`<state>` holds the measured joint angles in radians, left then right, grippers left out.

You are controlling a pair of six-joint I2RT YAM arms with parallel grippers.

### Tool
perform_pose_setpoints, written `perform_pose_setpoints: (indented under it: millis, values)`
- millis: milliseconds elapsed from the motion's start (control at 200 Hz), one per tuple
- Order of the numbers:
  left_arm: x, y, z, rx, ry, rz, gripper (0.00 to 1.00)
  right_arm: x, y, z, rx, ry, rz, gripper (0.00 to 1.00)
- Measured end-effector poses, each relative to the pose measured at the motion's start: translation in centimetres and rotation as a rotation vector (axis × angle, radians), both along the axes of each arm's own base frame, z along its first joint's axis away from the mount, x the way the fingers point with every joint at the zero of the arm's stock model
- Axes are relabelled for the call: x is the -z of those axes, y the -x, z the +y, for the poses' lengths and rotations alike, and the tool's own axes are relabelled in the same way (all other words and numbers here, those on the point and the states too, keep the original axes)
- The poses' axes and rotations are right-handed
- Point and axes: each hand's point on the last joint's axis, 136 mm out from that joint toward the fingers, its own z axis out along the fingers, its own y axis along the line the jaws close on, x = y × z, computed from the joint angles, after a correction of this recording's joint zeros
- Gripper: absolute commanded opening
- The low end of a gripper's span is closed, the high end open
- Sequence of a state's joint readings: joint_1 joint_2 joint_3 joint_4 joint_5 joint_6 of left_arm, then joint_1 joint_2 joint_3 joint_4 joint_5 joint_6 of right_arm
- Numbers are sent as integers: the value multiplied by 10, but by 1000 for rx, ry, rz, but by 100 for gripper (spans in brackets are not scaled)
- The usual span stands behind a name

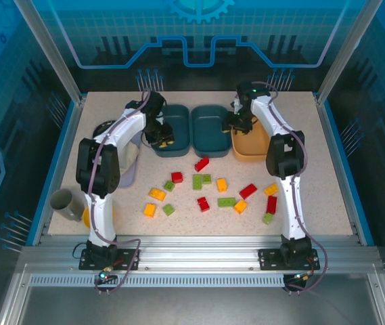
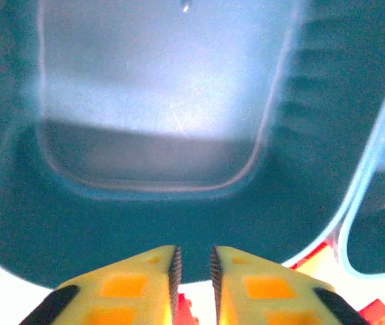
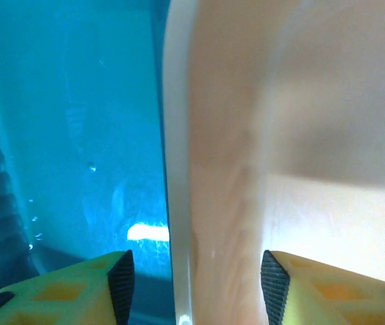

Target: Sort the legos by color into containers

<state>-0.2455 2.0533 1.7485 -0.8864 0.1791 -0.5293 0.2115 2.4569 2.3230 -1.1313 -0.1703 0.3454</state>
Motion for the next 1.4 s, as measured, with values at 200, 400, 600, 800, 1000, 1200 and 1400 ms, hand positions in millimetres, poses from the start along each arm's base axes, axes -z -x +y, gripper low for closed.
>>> perform_pose_setpoints:
  millis: [200, 400, 600, 800, 1000, 1200, 1400]
  values:
    - [-49, -1, 1, -31, 30, -127, 57, -71, 22, -21, 102, 40, -138, 57]
    - [-110, 25, -14, -24, 132, -311, 65, -137, 84, -55, 248, 41, -272, 56]
    - [-137, 71, -42, 45, 274, -404, 80, -124, 158, -92, 365, 99, -212, 60]
    - [-117, 136, -97, 223, 382, -362, 87, -42, 260, -110, 417, 184, 67, 72]
    - [-93, 179, -133, 345, 422, -291, 86, 5, 310, -113, 435, 220, 244, 74]
    - [-91, 175, -143, 349, 441, -300, 86, 36, 310, -112, 424, 261, 341, 68]
    - [-91, 176, -145, 356, 451, -296, 86, 44, 312, -116, 427, 279, 364, 68]
